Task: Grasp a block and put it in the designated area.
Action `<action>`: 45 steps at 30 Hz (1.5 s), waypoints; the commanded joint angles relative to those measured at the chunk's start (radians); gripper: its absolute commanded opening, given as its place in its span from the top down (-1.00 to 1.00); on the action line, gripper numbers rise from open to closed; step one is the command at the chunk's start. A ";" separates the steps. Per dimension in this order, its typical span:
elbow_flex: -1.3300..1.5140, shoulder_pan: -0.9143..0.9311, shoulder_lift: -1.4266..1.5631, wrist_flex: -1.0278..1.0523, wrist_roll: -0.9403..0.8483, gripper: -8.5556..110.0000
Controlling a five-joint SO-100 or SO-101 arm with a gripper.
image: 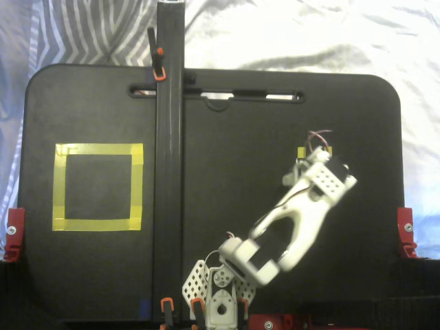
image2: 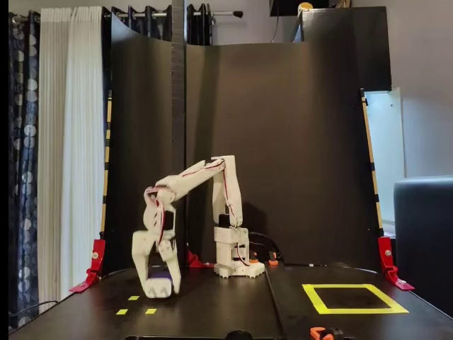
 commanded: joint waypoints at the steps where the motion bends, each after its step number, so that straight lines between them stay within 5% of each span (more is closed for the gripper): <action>1: -0.015 -0.023 0.087 0.046 0.029 0.58; 21: -0.072 -0.327 0.147 0.110 0.440 0.58; 45: -0.153 -1.058 0.143 0.241 1.157 0.58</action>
